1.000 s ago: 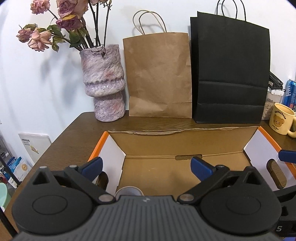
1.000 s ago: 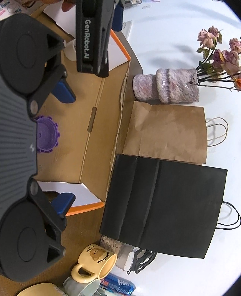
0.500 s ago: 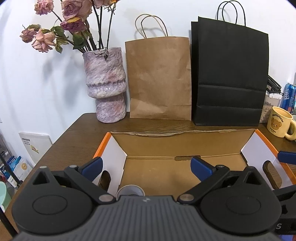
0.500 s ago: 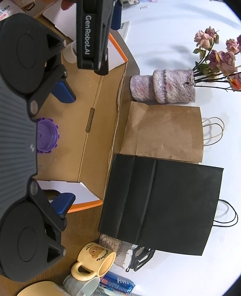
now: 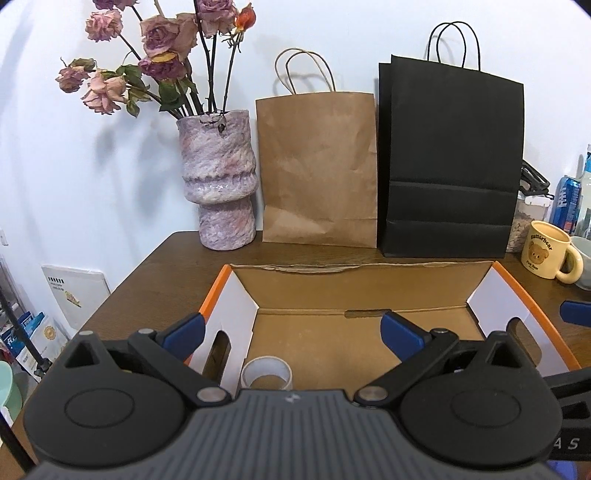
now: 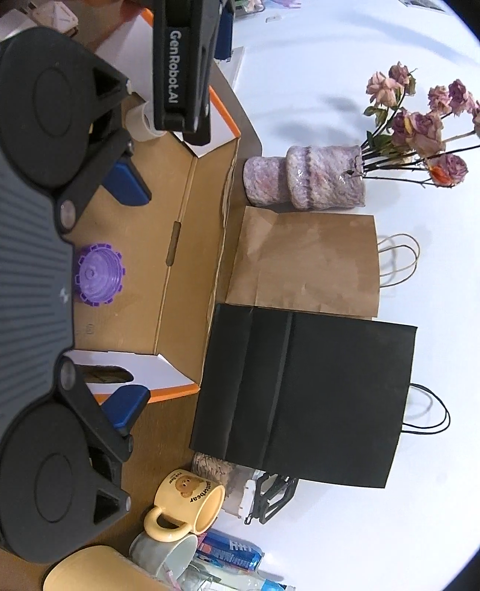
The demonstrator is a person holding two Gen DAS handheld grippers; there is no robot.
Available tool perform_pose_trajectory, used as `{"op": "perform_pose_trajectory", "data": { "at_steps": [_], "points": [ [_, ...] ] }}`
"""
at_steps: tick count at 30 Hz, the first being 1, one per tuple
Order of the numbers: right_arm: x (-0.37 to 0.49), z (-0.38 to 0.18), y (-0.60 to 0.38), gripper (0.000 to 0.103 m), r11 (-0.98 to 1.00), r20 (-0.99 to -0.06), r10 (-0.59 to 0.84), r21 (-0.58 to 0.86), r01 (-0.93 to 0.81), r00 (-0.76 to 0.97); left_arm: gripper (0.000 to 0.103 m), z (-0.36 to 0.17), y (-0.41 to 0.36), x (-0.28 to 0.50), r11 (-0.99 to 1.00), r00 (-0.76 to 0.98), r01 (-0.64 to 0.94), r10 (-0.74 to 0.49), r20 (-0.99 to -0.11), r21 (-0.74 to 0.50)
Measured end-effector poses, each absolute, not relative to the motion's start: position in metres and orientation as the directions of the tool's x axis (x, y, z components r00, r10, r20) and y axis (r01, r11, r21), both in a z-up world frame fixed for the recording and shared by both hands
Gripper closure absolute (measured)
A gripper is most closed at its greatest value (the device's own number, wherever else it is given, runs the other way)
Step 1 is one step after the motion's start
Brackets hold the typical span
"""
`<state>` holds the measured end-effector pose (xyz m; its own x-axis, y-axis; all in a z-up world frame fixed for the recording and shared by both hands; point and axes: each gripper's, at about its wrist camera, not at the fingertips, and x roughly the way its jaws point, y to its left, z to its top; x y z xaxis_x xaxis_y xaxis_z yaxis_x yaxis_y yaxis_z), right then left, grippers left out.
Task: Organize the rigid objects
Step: 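Lift both open grippers up out of the red box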
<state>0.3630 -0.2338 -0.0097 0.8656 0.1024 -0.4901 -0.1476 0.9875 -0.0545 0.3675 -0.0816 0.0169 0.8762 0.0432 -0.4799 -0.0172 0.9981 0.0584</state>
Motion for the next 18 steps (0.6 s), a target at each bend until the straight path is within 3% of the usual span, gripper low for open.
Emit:
{"op": "perform_pose_trajectory", "data": {
  "at_steps": [18],
  "points": [
    [0.296, -0.002, -0.241, 0.000, 0.987, -0.449, 0.115, -0.046, -0.151, 0.886, 0.000, 0.026, -0.076, 0.309, 1.000, 0.882, -0.010, 0.020, -0.471, 0.025]
  ]
}}
